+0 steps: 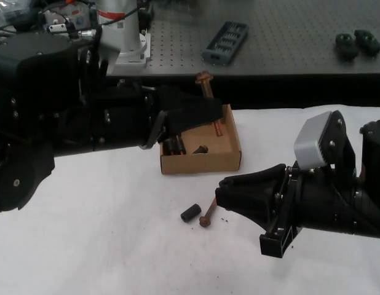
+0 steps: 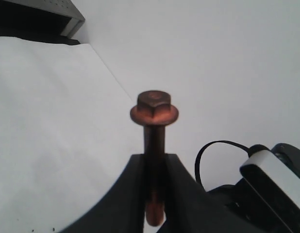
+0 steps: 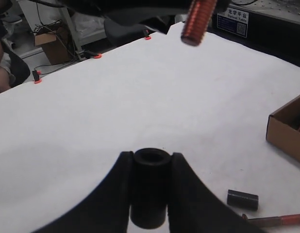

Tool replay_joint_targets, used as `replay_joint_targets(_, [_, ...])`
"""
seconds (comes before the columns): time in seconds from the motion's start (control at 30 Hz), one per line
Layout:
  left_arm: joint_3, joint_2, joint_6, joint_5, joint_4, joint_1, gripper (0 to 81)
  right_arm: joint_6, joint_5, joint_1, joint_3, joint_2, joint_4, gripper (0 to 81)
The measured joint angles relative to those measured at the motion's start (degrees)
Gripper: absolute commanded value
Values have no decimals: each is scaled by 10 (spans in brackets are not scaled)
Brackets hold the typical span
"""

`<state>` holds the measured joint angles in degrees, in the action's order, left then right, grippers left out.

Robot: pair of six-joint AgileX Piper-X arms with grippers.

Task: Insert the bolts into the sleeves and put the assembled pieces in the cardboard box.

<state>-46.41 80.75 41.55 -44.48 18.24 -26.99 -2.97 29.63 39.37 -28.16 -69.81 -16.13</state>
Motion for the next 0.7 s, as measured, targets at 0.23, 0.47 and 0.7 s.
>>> replay_joint_targets(0.23, [0,0,-4,6,0,0,6,-6,7,0,0,0,-6,104])
replay_joint_targets(0.47, [0,0,-22,-3,0,0,6,-29,21,0,0,0,-58,104])
replay_joint_targets(0.7, [0,0,-32,-54,0,0,6,-30,21,0,0,0,-60,104])
